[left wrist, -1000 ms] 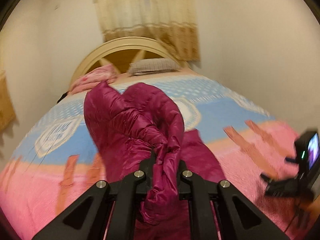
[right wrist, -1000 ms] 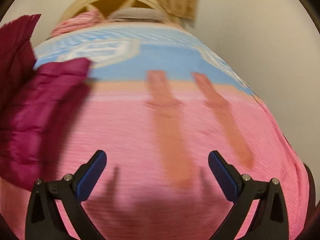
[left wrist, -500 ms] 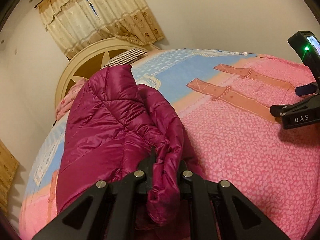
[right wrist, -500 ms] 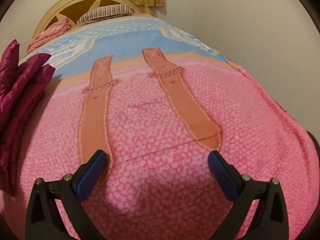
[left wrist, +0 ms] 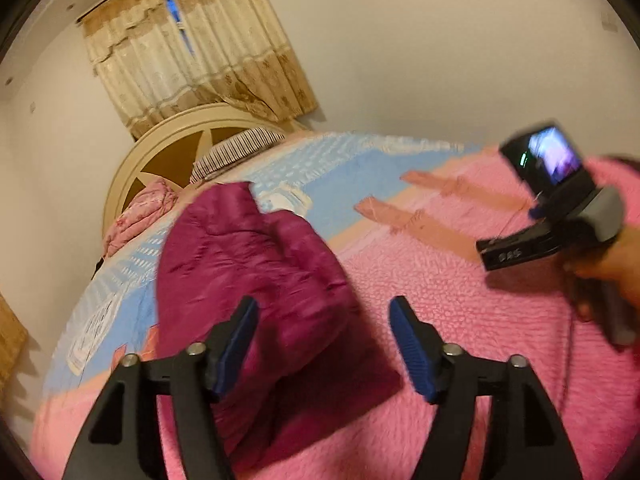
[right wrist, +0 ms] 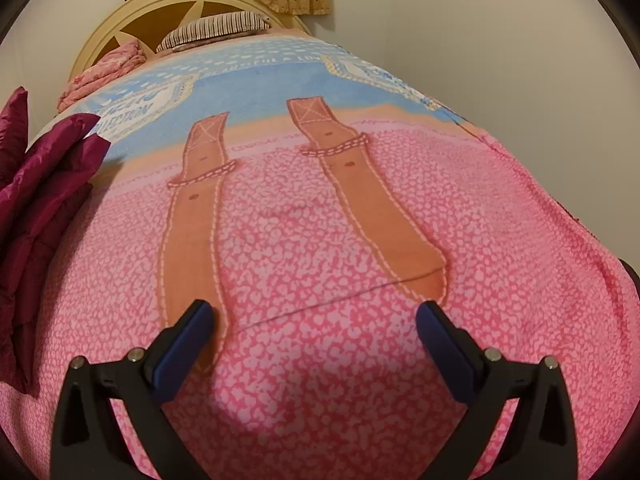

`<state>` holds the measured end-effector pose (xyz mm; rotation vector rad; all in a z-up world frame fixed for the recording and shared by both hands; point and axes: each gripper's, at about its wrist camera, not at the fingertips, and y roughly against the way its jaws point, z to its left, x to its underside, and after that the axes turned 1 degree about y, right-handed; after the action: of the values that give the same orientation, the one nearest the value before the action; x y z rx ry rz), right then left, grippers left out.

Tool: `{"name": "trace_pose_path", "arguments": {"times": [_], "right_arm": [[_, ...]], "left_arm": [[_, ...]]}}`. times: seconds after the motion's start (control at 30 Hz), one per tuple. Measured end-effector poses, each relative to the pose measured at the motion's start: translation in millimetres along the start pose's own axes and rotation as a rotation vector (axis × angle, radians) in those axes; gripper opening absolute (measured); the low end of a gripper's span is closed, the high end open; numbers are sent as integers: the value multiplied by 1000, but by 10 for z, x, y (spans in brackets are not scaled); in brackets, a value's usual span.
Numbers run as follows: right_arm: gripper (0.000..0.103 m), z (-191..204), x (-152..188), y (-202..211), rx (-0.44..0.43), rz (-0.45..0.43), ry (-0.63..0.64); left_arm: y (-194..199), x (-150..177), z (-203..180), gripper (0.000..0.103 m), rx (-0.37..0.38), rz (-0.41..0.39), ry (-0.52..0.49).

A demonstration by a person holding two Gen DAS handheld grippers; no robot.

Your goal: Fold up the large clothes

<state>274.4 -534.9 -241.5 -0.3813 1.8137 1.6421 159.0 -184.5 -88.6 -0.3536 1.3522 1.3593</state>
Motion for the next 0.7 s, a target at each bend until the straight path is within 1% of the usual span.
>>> {"name": "trace_pose_path", "arguments": {"times": [0.03,0.1,0.13,0.17,0.23,0.27,0.3,0.33,0.37,0.43,0.47,0.53,0.57,0.63,0.7], "right_arm": [[103,-1,-4,6,0,1,3],[96,7,-17,25,2,2,-3],[87,15,-36,48,-6,4,-11],[80,36,-59,69,-18,6,-17],[78,152,-171,168,-61,-7,-19],[78,233,-236,223,-74,-22,-12],[78,322,-307,288,-88,-42,-6],[78,452,-415,378,-111,-69,0],[78,577,-512,453,-132,-87,5],[78,840,-716,615,-181,-124,25],[78,1016,-840,717,-207,-147,39],[77,1405,-1089,905,-275,-184,63],[73,1563,-1189,960,-296,-195,67],[68,1927,-1350,1056,-305,-230,95],[65,2222,-1439,1053,-328,-234,97]], "left_arm": [[73,15,100,84,0,-6,22],[168,54,409,85,-46,-16,81],[163,79,642,85,-97,-8,119],[132,108,856,85,-152,2,157],[-16,162,1269,89,-261,47,241],[-153,196,1563,89,-327,85,314],[-276,232,1803,89,-357,114,383],[-353,260,1949,89,-373,132,427],[-501,295,2184,89,-400,159,502],[-715,341,2444,89,-447,191,590],[-806,356,2536,89,-455,205,636],[-948,367,2636,89,-421,214,706],[-992,378,2667,89,-415,220,730],[-1126,358,2680,89,-393,237,772],[-1191,350,2674,89,-376,252,796]]}}
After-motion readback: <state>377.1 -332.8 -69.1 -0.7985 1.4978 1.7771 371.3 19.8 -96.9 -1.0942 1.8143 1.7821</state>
